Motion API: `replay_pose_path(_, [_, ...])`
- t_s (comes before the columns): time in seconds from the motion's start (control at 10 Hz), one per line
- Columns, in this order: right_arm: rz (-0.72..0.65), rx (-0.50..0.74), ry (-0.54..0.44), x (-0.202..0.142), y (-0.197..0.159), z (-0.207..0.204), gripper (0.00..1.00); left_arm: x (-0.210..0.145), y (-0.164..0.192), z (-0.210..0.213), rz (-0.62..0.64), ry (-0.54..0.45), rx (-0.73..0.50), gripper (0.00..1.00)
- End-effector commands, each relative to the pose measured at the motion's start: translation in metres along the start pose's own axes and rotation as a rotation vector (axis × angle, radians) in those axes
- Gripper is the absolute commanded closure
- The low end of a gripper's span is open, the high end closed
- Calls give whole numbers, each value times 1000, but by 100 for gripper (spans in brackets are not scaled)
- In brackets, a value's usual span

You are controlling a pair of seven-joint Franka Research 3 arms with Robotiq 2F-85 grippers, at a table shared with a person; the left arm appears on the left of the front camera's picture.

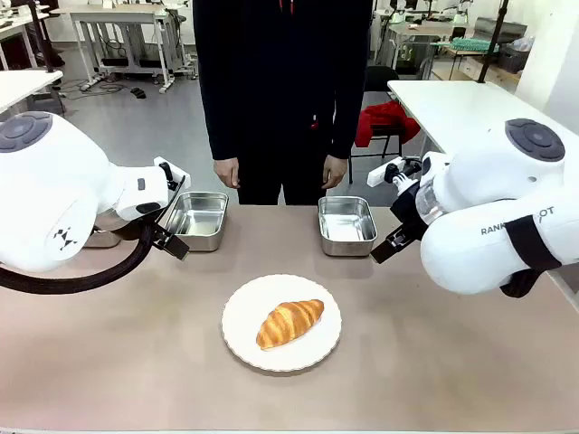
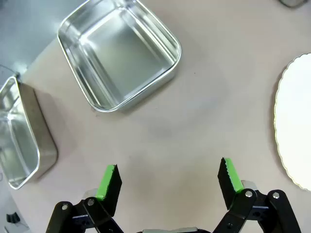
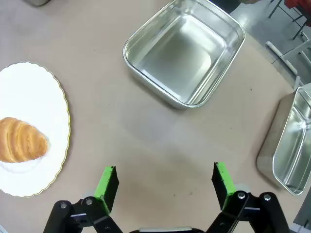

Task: Place the bread in the container.
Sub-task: Place the Butter Roll into the Airtight Container indicated by the human.

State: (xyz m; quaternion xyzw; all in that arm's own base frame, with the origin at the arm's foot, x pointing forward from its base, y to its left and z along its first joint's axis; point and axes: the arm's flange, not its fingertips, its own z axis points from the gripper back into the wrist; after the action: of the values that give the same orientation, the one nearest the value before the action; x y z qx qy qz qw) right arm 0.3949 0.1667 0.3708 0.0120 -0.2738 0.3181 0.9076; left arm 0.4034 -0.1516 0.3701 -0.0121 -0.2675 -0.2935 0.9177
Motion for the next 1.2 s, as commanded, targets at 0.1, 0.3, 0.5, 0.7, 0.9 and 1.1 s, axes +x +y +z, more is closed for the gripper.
replay_pose_path(0.1, [0,0,0,0,0,0,0,0,0,0,0,0,0,0])
replay_pose_path(0.3, [0,0,0,0,0,0,0,0,0,0,0,0,0,0])
replay_pose_path(0.5, [0,0,0,0,0,0,0,0,0,0,0,0,0,0])
replay_pose_path(0.7, [0,0,0,0,0,0,0,0,0,0,0,0,0,0])
replay_pose_path(0.9, [1,0,0,0,0,0,0,11,12,14,-32,-41,-81,0])
replay_pose_path(1.1, [0,117,-6,51,-53,33,0,47,61,46,10,-52,-200,0])
